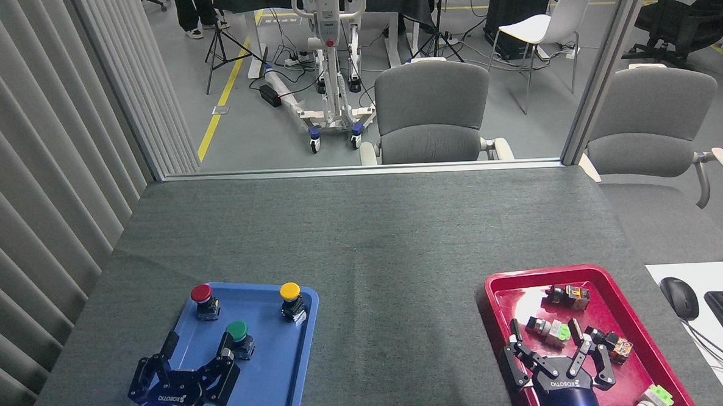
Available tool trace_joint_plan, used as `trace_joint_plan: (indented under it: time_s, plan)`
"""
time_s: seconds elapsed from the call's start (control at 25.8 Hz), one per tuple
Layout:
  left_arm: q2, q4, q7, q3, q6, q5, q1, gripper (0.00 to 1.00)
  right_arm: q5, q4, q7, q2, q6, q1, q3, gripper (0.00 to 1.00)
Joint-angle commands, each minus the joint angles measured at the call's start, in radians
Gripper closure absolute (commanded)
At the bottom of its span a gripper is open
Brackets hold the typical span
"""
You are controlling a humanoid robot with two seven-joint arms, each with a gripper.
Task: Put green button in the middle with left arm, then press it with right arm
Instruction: 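Close the left gripper around the green button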
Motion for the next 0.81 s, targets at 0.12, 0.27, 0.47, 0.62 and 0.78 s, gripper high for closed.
trace_joint_plan:
  time_s: [0.12,0.27,0.47,0.62,0.78]
  plan:
    - [-0.005,0.063,0.007,-0.060,0.028,-0.002,0.010,0.00,0.001,-0.006,0.004,0.001,-0.003,0.001,-0.004,0.00]
    - [0.002,0.169,0.010,-0.081,0.112,-0.013,-0.013,0.00,0.000,-0.010,0.007,0.003,-0.003,-0.005,-0.007,0.00]
    - [0.010,0.258,0.013,-0.093,0.120,-0.015,-0.071,0.00,0.001,-0.017,0.005,0.004,0.001,0.001,-0.007,0.00]
    - [0.009,0.341,0.013,-0.118,0.131,-0.070,-0.131,0.00,0.000,-0.017,0.007,0.006,0.006,0.004,-0.009,0.00]
    - [0.009,0.425,0.015,-0.123,0.132,-0.097,-0.188,0.00,-0.002,-0.020,0.005,0.041,0.012,0.001,-0.010,0.00]
